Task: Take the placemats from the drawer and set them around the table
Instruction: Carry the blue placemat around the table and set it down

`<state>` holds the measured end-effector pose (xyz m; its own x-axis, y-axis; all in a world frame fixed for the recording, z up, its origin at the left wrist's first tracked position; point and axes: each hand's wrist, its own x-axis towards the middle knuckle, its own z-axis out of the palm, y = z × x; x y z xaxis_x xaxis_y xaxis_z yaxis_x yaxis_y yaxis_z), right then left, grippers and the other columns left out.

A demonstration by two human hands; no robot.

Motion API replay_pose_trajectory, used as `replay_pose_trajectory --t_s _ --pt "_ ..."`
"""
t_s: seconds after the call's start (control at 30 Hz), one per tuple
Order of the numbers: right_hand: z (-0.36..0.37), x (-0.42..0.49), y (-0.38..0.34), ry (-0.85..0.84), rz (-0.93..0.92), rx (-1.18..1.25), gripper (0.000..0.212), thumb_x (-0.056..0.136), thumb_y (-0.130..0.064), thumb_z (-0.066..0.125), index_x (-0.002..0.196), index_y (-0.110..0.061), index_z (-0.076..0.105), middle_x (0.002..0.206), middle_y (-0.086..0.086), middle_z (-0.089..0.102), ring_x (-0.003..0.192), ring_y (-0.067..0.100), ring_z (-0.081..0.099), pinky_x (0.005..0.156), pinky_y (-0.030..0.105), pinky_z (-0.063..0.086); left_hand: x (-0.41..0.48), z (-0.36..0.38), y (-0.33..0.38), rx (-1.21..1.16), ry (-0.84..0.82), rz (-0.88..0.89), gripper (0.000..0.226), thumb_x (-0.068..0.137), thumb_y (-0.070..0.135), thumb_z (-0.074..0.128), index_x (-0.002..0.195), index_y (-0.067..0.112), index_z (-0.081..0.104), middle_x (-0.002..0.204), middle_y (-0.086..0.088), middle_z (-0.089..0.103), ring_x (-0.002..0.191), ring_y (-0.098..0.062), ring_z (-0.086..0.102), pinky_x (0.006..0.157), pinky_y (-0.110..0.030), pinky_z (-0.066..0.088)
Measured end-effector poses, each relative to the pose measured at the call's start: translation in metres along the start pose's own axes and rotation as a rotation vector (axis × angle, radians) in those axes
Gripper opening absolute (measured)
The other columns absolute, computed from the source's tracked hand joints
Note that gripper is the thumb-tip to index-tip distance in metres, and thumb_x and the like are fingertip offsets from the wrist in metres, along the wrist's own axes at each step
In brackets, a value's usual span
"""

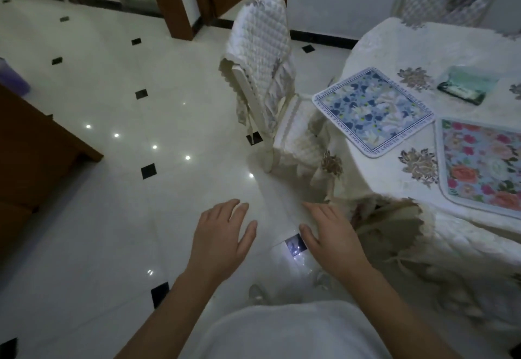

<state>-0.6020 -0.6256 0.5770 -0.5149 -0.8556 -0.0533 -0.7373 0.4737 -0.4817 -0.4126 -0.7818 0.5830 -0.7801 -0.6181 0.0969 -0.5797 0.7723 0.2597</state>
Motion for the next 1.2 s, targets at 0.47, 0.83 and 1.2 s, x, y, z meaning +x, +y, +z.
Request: replay_pose_trajectory --t_s 0.47,0.83,1.2 --pt "-0.013 0.131 0.034 0.006 0.095 0.047 0.053 0.092 -0.043 0.039 0.134 -0.014 0.053 0.129 -0.001 0.06 0.119 0.019 0.051 0.1 0.03 0.04 0.165 0.028 -0.024 0.012 -0.043 0.112 0.047 0.099 0.045 0.039 0.124 0.015 0.065 0.125 -0.007 0.065 0.112 -0.024 0.061 0.092 -0.04 0.046" --pt "-0.037 0.299 0.018 -0.028 -0.115 -0.032 0.046 0.095 -0.037 0.05 0.136 -0.017 0.05 0.126 -0.002 0.058 0.116 0.017 0.048 0.098 0.027 0.036 0.259 0.013 -0.062 -0.005 0.007 -0.026 0.046 0.099 0.045 0.041 0.123 0.015 0.066 0.125 -0.006 0.066 0.111 -0.025 0.062 0.092 -0.04 0.048" --pt "-0.046 0.368 0.051 0.088 0.147 -0.032 0.048 0.095 -0.034 0.051 0.139 -0.016 0.048 0.133 -0.001 0.055 0.122 0.019 0.047 0.104 0.031 0.036 0.41 0.041 -0.074 -0.094 -0.102 0.261 0.043 0.098 0.042 0.043 0.121 0.014 0.066 0.121 -0.005 0.067 0.109 -0.024 0.062 0.09 -0.038 0.047"
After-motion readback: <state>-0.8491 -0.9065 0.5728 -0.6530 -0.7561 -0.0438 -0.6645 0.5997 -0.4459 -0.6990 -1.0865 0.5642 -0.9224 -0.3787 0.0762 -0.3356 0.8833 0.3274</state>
